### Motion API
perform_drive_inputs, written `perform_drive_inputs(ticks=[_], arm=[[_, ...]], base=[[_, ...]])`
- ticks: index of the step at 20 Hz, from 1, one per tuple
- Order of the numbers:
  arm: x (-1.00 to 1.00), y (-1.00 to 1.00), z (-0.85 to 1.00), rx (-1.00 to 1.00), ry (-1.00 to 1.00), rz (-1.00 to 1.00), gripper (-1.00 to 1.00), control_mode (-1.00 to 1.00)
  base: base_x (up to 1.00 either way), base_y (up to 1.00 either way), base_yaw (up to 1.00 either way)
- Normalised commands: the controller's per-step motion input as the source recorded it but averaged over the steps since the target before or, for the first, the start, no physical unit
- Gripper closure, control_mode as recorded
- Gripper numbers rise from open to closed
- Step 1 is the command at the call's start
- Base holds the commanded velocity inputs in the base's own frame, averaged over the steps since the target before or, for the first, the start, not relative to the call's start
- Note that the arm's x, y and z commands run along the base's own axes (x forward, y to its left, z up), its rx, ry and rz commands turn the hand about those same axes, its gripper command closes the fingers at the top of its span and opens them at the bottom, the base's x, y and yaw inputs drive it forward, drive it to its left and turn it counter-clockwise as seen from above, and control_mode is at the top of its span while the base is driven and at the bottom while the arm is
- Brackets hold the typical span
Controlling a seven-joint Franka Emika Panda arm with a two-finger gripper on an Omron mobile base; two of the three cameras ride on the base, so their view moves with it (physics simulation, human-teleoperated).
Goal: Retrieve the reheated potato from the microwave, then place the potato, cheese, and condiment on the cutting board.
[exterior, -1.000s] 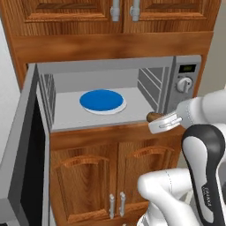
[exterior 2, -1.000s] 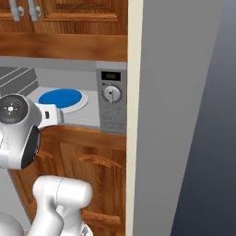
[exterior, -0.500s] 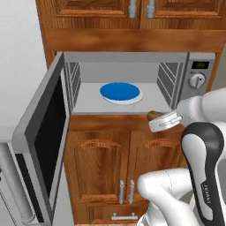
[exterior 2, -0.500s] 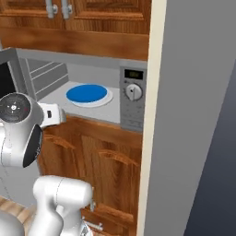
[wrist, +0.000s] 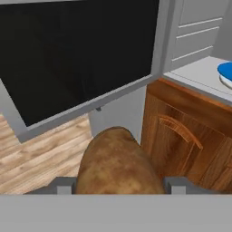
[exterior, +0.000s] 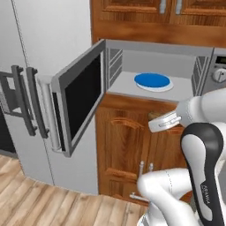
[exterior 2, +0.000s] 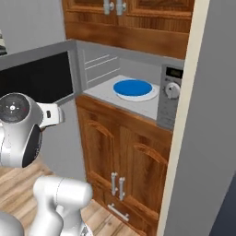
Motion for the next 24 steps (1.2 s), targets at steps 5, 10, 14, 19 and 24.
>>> perform_drive_inputs(ticks=[5, 10, 14, 19, 24], arm=[[0.0, 0.0, 0.0, 0.0, 0.0, 0.0, 1.0, 1.0], [0.0, 0.0, 0.0, 0.0, 0.0, 0.0, 1.0, 1.0], [0.0, 0.0, 0.0, 0.0, 0.0, 0.0, 1.0, 1.0], [0.0, 0.0, 0.0, 0.0, 0.0, 0.0, 1.0, 1.0], [0.0, 0.0, 0.0, 0.0, 0.0, 0.0, 1.0, 1.0]], base=[[-0.67, -0.27, 0.37], [-0.73, -0.15, 0.35], [-0.53, 0.11, 0.54], [-0.27, 0.31, 0.59], [-0.09, 0.41, 0.49]])
